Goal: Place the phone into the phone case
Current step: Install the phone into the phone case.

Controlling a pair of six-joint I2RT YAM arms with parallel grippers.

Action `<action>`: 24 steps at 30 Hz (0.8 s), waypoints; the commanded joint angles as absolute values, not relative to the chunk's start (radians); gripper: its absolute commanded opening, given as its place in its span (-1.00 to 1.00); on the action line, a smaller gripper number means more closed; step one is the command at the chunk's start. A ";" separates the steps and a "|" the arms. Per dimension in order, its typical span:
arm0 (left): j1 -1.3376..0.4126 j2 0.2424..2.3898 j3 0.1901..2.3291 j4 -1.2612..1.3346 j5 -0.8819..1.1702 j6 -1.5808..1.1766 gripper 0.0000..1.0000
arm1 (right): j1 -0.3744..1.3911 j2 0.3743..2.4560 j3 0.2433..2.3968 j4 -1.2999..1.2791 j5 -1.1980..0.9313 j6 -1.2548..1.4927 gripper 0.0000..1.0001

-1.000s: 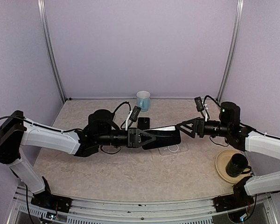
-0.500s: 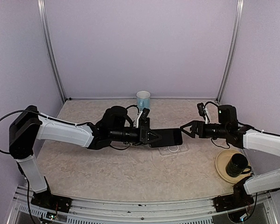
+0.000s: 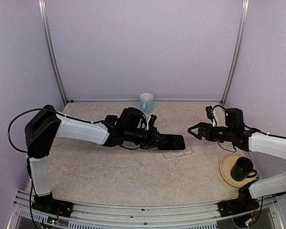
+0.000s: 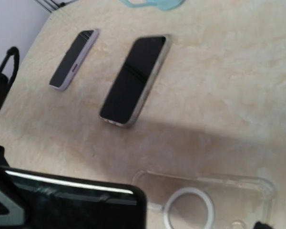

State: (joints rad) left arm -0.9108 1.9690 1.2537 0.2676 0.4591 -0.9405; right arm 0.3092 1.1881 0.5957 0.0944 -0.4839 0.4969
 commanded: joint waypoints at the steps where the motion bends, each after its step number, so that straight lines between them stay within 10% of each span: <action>1: -0.908 2.004 1.337 0.249 0.472 -0.998 -1.00 | 0.293 1.222 0.580 0.108 -0.477 0.512 0.99; 24: -0.882 2.163 1.456 0.208 0.500 -1.091 -1.00 | 0.286 1.374 0.555 0.236 -0.545 0.548 0.98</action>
State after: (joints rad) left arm -0.8948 2.1422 1.4036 0.1741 0.4725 -1.0782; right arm 0.3031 1.3396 0.5705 0.1856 -0.5236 0.5381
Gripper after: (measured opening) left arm 0.070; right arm 0.988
